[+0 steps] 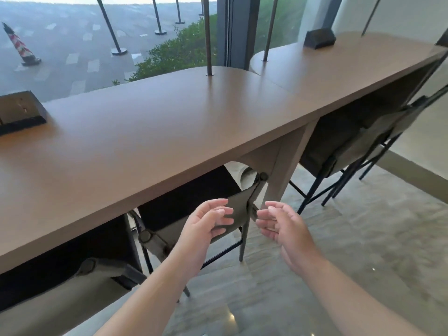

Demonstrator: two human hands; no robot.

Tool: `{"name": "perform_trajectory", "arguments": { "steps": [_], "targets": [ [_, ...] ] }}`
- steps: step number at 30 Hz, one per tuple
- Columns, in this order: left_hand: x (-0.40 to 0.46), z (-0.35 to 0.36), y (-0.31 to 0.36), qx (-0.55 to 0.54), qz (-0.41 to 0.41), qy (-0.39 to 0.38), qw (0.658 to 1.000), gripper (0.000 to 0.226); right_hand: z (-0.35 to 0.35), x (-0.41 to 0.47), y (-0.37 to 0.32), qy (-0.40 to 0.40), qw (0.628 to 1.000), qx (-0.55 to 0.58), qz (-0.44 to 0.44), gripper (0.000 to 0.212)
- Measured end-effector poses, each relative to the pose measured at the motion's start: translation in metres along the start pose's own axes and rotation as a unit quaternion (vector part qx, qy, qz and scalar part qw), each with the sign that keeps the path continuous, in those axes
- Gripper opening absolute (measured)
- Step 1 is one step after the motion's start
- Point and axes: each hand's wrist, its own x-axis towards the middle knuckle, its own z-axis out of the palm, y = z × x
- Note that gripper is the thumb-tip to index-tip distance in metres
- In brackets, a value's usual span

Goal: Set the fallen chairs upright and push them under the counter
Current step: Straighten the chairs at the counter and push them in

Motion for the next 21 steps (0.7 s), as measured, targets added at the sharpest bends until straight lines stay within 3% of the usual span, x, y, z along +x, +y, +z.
{"name": "perform_trajectory", "arguments": {
  "steps": [8,17,21],
  "targets": [
    [-0.005,0.092,0.004,0.006,-0.013,-0.037,0.999,0.025,-0.091,-0.012,-0.035,0.021,0.997,0.078,-0.019,0.018],
    [0.001,0.291,-0.008,-0.003,-0.024,-0.09,0.996,0.026,-0.298,-0.035,-0.065,0.083,0.985,0.143,-0.042,0.019],
    [0.0,0.378,-0.011,-0.018,-0.027,-0.107,0.994,0.045,-0.386,-0.046,-0.08,0.108,0.978,0.17,-0.059,0.018]
  ]
}}
